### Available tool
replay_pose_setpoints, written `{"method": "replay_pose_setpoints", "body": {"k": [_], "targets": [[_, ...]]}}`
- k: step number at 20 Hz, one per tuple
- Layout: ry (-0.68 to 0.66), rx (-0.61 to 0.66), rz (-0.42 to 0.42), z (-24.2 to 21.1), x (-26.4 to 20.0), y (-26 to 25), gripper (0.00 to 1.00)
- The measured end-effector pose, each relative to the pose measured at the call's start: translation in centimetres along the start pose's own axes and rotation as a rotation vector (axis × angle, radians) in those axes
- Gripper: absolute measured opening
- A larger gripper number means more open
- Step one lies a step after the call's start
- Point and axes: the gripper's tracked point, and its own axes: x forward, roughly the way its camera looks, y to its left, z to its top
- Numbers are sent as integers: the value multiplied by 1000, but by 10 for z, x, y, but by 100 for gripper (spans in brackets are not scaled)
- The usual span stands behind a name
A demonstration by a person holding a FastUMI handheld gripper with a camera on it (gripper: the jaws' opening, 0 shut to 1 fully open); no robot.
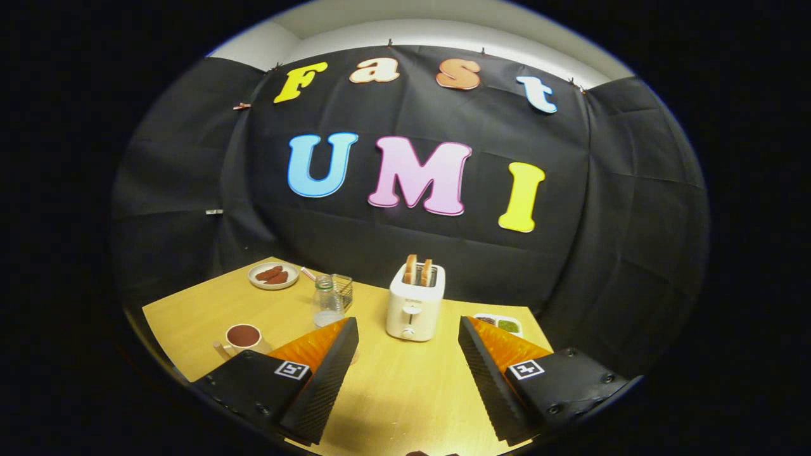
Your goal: Take the bottle from table, then pour the juice into the cup, finally place the bottle on the coaster
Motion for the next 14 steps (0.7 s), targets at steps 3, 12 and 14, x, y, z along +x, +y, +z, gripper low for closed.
{"method": "replay_pose_setpoints", "body": {"k": [3,12,14], "targets": [[11,25,-108,5,-26,-18,97],[-13,37,-186,10,-84,10,98],[-23,34,-208,16,-90,10,97]]}}
